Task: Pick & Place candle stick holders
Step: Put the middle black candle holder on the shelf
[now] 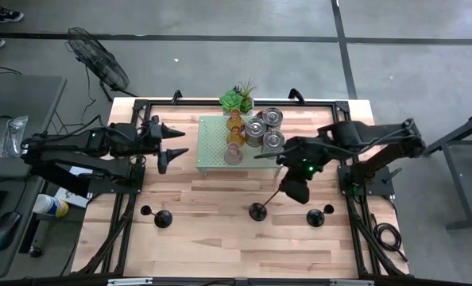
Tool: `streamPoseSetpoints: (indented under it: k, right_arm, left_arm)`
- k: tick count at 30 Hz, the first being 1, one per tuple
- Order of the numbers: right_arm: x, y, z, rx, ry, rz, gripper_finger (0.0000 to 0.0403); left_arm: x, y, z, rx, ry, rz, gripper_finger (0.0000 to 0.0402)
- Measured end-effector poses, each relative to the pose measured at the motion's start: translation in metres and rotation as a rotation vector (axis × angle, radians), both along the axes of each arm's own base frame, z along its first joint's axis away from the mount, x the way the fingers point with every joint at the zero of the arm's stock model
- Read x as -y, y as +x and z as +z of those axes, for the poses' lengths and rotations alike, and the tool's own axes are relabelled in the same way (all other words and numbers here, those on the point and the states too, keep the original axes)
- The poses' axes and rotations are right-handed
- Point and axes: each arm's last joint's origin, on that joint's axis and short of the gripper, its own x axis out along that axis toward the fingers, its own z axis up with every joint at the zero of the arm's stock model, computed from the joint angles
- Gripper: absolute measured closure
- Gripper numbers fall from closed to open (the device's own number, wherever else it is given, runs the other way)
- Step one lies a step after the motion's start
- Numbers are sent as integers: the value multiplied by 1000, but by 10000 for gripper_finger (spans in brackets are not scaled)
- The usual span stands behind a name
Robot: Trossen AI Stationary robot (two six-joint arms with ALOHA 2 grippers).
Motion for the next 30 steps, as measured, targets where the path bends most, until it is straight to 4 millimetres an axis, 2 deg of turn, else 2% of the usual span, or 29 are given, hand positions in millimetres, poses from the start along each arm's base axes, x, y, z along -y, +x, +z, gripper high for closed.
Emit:
streamPoseSetpoints:
  k: [5, 11, 20, 30]
  right_arm:
    - [1, -3, 13, 135, -24, 31, 278]
    - [2, 2, 23, 291, -116, 67, 277]
    - [4, 10, 32, 451, -267, 60, 277]
    - [5, 17, 40, 563, -311, 57, 277]
  left_arm:
    - [2, 2, 24, 24, -20, -79, 130]
    - [6, 17, 58, 5, -47, -173, 130]
    - [10, 65, 101, -161, -84, -253, 130]
    - [14, 117, 129, -278, -124, -318, 130]
